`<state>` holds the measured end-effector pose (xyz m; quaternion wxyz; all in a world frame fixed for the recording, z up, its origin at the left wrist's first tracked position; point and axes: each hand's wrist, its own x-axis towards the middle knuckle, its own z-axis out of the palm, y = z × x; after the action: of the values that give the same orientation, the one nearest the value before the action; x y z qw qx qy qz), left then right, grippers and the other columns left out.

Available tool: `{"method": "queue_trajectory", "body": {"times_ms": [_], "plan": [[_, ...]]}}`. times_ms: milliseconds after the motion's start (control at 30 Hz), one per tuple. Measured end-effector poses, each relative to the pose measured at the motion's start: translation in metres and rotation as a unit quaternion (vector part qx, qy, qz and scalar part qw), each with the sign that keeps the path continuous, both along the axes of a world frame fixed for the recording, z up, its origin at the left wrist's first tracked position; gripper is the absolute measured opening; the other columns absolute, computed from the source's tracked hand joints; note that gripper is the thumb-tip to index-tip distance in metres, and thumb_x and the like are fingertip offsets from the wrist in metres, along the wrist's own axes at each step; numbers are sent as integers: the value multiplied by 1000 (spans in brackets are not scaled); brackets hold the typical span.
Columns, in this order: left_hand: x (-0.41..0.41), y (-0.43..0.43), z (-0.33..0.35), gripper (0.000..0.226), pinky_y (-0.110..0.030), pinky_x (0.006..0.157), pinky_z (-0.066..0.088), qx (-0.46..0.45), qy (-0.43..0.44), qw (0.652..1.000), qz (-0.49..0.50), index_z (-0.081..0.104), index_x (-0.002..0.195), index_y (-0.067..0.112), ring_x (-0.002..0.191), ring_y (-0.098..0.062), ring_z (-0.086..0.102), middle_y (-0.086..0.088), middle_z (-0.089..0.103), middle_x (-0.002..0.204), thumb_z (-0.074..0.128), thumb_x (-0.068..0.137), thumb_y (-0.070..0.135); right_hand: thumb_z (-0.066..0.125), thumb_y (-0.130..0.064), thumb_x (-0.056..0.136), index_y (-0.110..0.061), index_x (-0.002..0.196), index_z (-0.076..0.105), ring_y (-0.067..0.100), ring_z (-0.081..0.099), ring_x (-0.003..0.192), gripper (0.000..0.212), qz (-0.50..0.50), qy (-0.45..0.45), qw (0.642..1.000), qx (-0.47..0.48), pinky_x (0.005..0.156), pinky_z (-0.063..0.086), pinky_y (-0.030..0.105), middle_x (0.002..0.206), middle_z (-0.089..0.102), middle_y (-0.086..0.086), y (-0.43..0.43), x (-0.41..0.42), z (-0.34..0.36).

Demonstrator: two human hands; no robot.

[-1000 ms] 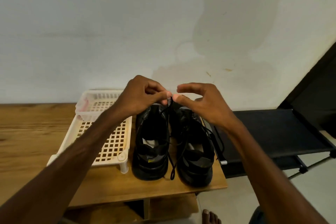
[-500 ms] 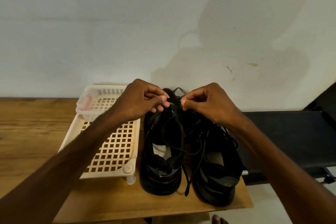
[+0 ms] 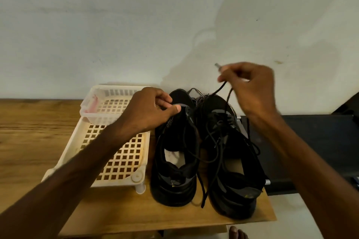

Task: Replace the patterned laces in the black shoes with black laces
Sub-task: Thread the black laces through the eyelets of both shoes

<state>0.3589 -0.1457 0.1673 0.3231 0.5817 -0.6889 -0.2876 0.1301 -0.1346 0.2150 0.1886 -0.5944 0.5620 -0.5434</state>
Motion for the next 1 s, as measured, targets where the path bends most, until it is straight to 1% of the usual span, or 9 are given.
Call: {"method": "queue_trajectory", "body": {"times_ms": [100, 200, 267, 333, 400, 500, 567, 733, 1000], "plan": [[-6, 3, -2, 30, -6, 63, 47, -3, -30, 1000, -3, 72, 102, 25, 67, 4, 66, 14, 73, 86, 84, 80, 41, 65, -19, 96, -9, 95, 74, 12, 66, 74, 13, -138, -82, 969, -189, 65, 52, 34, 83, 72, -1, 0, -13, 21], [-11, 4, -11, 34, -9, 66, 46, -19, -69, 997, 7, 70, 106, 23, 69, 4, 63, 13, 71, 92, 85, 78, 35, 58, -21, 100, -13, 99, 67, 5, 56, 73, 12, -196, -31, 937, -288, 61, 42, 26, 88, 66, -9, 5, -12, 26], [-14, 6, -15, 34, -15, 70, 50, -31, -88, 995, 30, 70, 106, 22, 72, 0, 64, 12, 70, 93, 85, 77, 34, 57, -22, 101, -14, 101, 68, 4, 55, 74, 13, -193, 16, 937, -292, 64, 41, 23, 87, 63, -12, 8, -5, 22], [-19, 7, -16, 34, -28, 78, 58, -44, -115, 991, 56, 72, 106, 20, 79, -7, 68, 8, 72, 93, 84, 77, 35, 58, -28, 101, -20, 100, 69, 5, 58, 77, 14, -180, 113, 950, -230, 66, 38, 21, 85, 63, -17, 6, 0, 13], [-23, 9, -14, 35, -37, 83, 61, -48, -139, 986, 78, 75, 107, 18, 87, -16, 71, 1, 74, 96, 84, 77, 35, 60, -37, 97, -29, 96, 72, 8, 60, 84, 14, -146, 232, 957, -95, 63, 33, 20, 81, 65, -19, 0, 6, -2], [-26, 11, -11, 31, -39, 84, 61, -56, -170, 981, 80, 78, 107, 14, 89, -22, 73, -4, 76, 100, 81, 79, 28, 68, -39, 90, -35, 92, 78, 9, 65, 90, 12, -35, 315, 948, 38, 68, 49, 25, 86, 74, -18, -4, 18, -29], [-25, 11, -10, 26, -37, 82, 61, -59, -168, 981, 80, 79, 105, 14, 87, -22, 73, -4, 77, 99, 77, 81, 24, 72, -38, 88, -37, 91, 81, 3, 67, 83, 9, 10, 327, 942, 73, 70, 56, 26, 88, 76, -19, -3, 27, -39], [-26, 11, -11, 22, -32, 73, 59, -56, -159, 982, 88, 79, 102, 17, 76, -18, 69, -2, 75, 88, 71, 83, 23, 77, -38, 87, -34, 95, 81, 3, 69, 79, 10, 56, 276, 950, 135, 75, 60, 28, 90, 77, -15, -8, 41, -48], [-26, 13, -11, 15, -41, 75, 59, -49, -154, 983, 93, 74, 94, 15, 74, -19, 67, 0, 70, 80, 66, 82, 19, 79, -35, 85, -33, 90, 82, 5, 68, 80, 7, 58, 279, 943, 170, 70, 55, 23, 90, 76, -14, -22, 61, -59]]}}
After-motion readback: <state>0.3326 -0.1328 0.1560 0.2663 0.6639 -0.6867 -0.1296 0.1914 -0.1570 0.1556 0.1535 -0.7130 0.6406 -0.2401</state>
